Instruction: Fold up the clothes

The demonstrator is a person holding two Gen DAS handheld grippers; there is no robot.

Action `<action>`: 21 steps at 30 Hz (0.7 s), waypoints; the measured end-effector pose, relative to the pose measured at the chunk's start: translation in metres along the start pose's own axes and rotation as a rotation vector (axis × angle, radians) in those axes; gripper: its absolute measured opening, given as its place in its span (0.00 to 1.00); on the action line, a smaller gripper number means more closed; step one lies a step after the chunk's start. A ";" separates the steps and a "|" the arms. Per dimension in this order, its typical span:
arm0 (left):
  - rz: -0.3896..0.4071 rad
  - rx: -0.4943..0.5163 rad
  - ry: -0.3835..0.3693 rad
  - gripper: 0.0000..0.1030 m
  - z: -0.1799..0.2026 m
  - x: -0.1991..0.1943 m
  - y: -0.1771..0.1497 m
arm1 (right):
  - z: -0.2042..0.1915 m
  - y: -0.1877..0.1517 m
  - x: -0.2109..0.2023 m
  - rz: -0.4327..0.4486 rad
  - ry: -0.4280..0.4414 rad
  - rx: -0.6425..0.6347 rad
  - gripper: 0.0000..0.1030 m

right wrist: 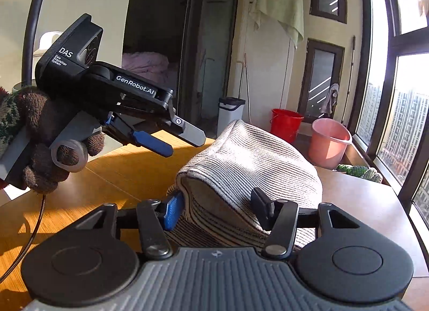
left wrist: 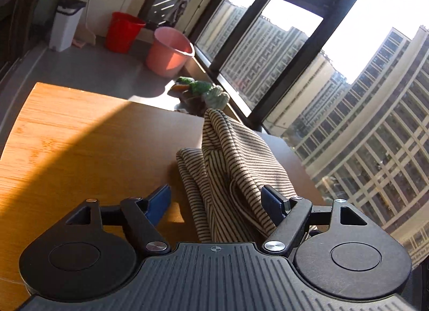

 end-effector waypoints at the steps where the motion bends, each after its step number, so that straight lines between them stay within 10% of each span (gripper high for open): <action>1: -0.001 -0.005 -0.014 0.75 0.000 -0.009 -0.004 | 0.006 0.000 0.002 0.000 -0.002 0.029 0.34; 8: -0.108 0.038 -0.049 0.60 0.008 0.000 -0.030 | 0.056 0.001 -0.002 0.022 0.034 0.372 0.14; 15: -0.169 0.026 -0.159 0.55 0.037 0.037 -0.048 | 0.081 0.027 -0.020 0.081 0.067 0.435 0.10; 21: -0.167 0.036 -0.205 0.59 0.050 0.044 -0.062 | 0.077 -0.004 0.001 -0.039 0.122 0.488 0.10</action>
Point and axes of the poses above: each gripper's, at about its wrist camera, not at the fingertips, and x roughly the way its jaws point, z to its right, y to its top, the point moved 2 cm from there along x, roughly the way its jaws point, and after that the axes turned 10 degrees about z, right-handed, at the moved point
